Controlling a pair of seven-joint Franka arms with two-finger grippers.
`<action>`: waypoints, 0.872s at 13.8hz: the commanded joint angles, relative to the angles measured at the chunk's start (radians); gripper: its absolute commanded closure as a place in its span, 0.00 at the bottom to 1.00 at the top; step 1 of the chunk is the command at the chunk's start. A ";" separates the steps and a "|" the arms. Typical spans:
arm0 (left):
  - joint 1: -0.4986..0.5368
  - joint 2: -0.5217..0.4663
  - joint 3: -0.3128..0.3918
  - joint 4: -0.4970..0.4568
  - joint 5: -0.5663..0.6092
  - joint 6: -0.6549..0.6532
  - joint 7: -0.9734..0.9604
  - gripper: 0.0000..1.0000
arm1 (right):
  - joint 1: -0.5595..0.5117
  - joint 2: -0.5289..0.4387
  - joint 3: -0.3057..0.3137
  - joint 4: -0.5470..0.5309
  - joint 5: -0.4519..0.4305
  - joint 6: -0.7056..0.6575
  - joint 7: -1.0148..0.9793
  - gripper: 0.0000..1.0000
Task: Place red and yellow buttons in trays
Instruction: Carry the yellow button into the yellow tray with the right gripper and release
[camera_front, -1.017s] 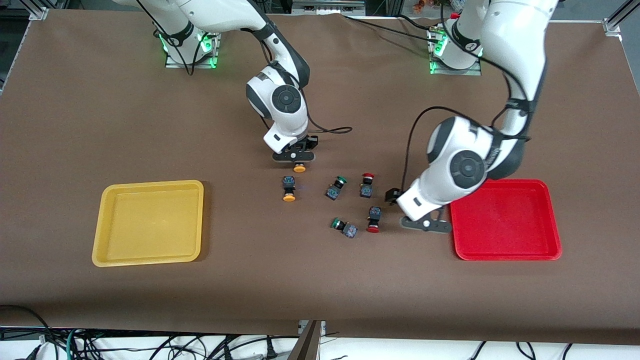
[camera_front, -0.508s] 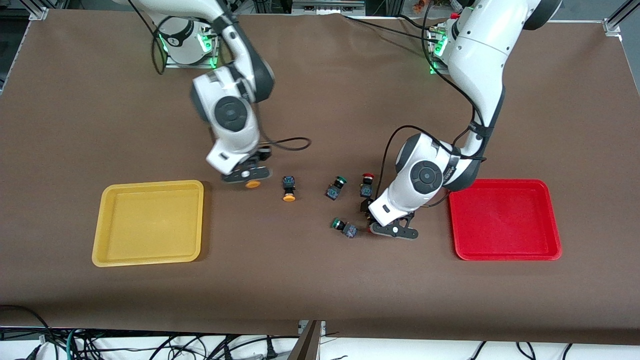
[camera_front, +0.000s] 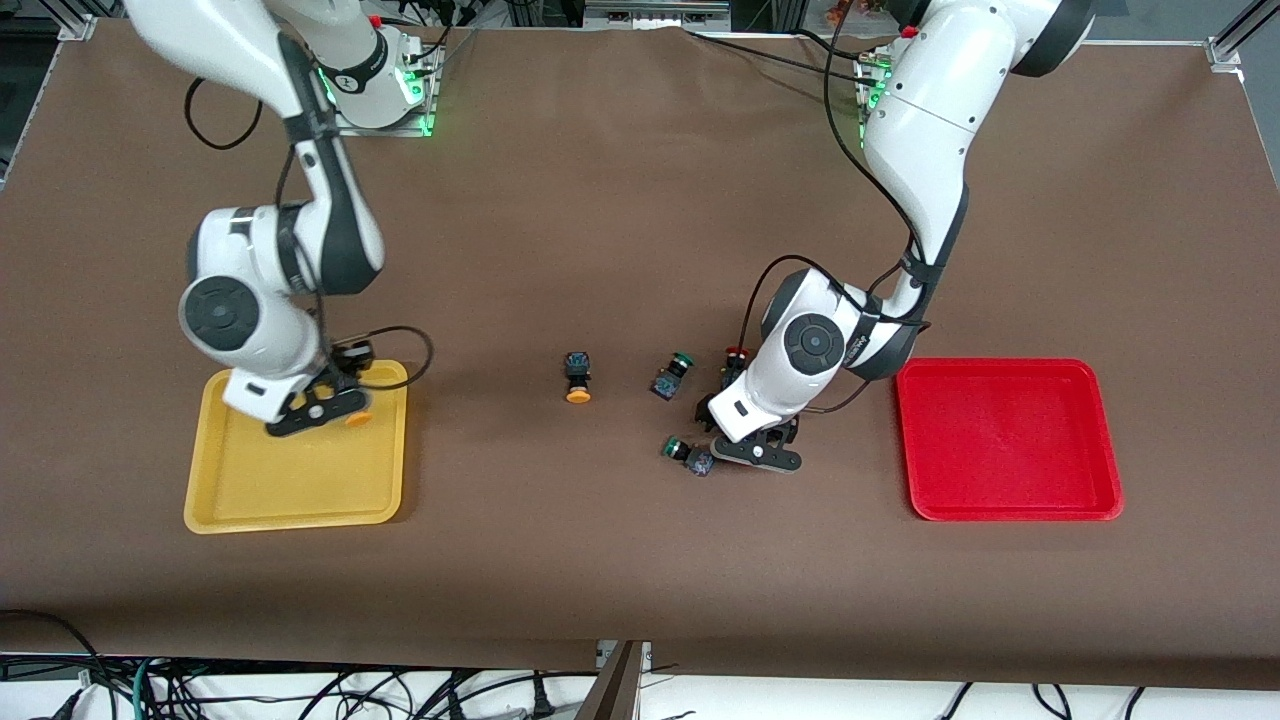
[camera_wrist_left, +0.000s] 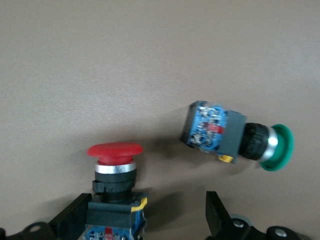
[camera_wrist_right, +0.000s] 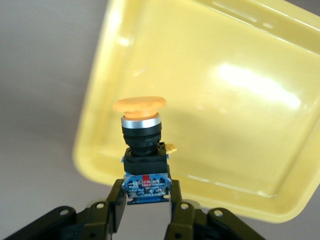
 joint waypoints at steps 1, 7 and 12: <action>0.002 -0.004 0.005 -0.021 0.000 0.018 0.020 0.24 | -0.043 0.074 0.011 0.007 0.055 0.091 -0.080 0.74; 0.011 -0.067 0.012 -0.024 -0.001 -0.092 0.009 1.00 | -0.051 0.100 0.017 0.097 0.150 0.038 -0.052 0.19; 0.119 -0.249 0.046 -0.006 0.002 -0.406 0.015 1.00 | 0.024 0.105 0.137 0.234 0.176 -0.098 0.273 0.15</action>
